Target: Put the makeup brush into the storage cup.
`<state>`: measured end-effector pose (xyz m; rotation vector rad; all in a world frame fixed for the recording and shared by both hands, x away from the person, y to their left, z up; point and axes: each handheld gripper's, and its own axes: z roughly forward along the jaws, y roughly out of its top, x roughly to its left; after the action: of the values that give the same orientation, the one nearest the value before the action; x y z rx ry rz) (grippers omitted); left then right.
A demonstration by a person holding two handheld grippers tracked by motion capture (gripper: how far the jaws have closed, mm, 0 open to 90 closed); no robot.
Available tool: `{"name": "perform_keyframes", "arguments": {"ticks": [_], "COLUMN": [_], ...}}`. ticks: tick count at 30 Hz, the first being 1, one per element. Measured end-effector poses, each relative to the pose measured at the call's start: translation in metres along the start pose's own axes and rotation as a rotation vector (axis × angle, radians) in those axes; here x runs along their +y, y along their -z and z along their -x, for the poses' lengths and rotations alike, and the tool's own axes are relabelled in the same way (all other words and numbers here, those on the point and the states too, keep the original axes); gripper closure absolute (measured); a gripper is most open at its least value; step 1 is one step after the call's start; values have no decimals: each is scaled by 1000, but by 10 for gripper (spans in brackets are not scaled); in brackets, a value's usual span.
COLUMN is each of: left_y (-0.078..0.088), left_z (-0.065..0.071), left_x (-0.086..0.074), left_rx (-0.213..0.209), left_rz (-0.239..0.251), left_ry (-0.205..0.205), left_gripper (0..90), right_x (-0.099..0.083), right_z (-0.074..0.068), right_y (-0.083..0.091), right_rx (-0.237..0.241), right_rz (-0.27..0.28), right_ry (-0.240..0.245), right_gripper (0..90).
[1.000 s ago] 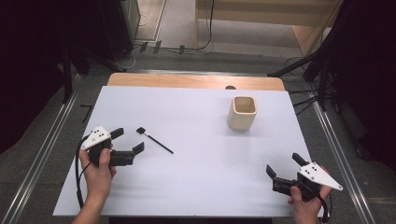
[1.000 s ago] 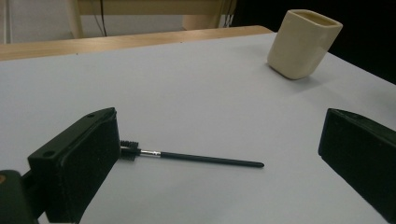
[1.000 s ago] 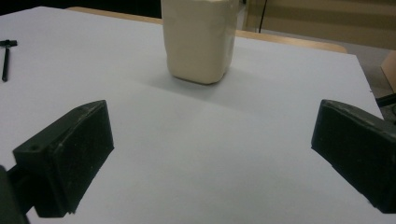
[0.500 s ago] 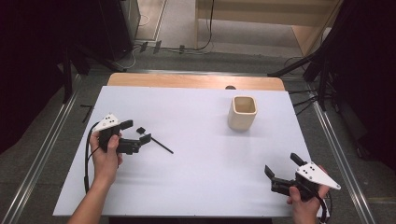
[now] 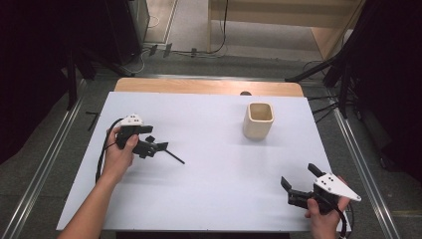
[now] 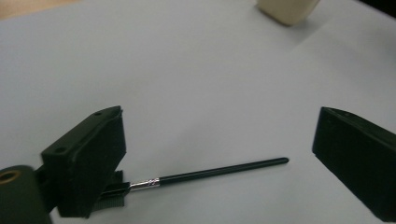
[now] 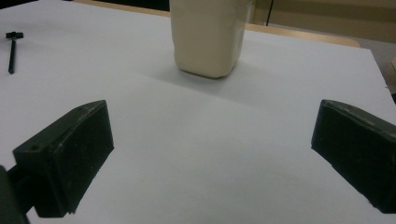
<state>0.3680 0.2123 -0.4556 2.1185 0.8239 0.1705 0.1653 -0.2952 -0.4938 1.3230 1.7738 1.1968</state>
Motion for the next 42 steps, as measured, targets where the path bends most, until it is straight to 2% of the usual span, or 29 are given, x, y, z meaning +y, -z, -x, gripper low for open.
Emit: {"name": "perform_keyframes", "arguments": {"ticks": [1, 2, 3, 4, 5, 7, 8, 9, 10, 11, 12, 15, 16, 18, 19, 20, 21, 23, 26, 30, 34, 37, 40, 41, 42], "left_y": [0, -5, -5, -9, -9, -16, -16, -19, -21, -21, -24, -30, -30, -36, -36, -40, -40, -46, -47, -50, -53, -53, -53, -52, -52], "left_z": [0, 0, 0, 0, 0, 0, 0, -1, -2, -2, -2, -2, -2, 2, 2, 3, 3, 4, 2, 1, 3, 5, 7, 8, 8], "left_x": [0, 3, 3, 5, 5, 11, 11, 14, 16, 16, 19, 22, 22, 23, 23, 23, 23, 21, 21, 20, 20, 21, 23, 25, 25], "left_rx": [0, 9, 9, -3, -3, -15, -15, -23, -28, -28, -41, -24, -24, -12, -12, -17, -17, 7, 10, 8, 24, 22, 2, -6, -6], "left_rz": [0, -40, -40, -92, -92, -183, -183, -236, -259, -259, -306, -365, -365, -432, -432, -482, -482, -533, -548, -562, -584, -603, -628, -644, -644], "left_ry": [0, -13, -13, -36, -36, -78, -78, -98, -106, -106, -130, -177, -177, -223, -223, -255, -255, -287, -291, -277, -302, -336, -365, -372, -372], "left_gripper": [115, 140, 136, 134, 132, 130, 129, 129, 134, 136, 137, 144, 150, 167, 173, 184, 192, 216, 255, 310, 315, 332, 448, 512, 619], "right_x": [0, 0, 0, 0, 0, -1, -1, -1, -1, -1, -1, -1, -1, -1, -1, -1, -1, -2, -2, -2, -2, -3, -3, -3, -3], "right_z": [0, 0, 0, 0, 0, 0, 0, 0, 0, 0, 0, 0, 0, 0, 0, 1, 1, 1, 1, 0, 1, 0, 0, 0, 0], "right_y": [0, 0, 0, -1, -1, -1, -1, -1, -1, -1, -2, -2, -2, -2, -2, -3, -3, -3, -3, -3, -4, -5, -5, -5, -5], "right_rx": [0, 0, 0, 1, 1, -1, -1, 2, 2, 2, 3, 3, 3, 4, 3, 3, 3, 2, 4, 3, 3, 5, 5, 5, 5], "right_rz": [0, -1, -4, -5, -5, -9, -9, -10, -10, -10, -12, -15, -15, -17, -17, -18, -18, -20, -21, -24, -28, -32, -35, -35, -36], "right_ry": [0, 1, -2, -1, -1, 0, 0, -1, -1, -1, -1, -1, -1, 1, 1, 1, 1, -1, -1, -1, -3, -2, -3, -3, -4], "right_gripper": [0, 0, 0, 0, 0, 0, 0, 0, 0, 0, 0, 0, 0, 0, 0, 0, 0, 0, 0, 0, 0, 0, 0, 0, 0]}}
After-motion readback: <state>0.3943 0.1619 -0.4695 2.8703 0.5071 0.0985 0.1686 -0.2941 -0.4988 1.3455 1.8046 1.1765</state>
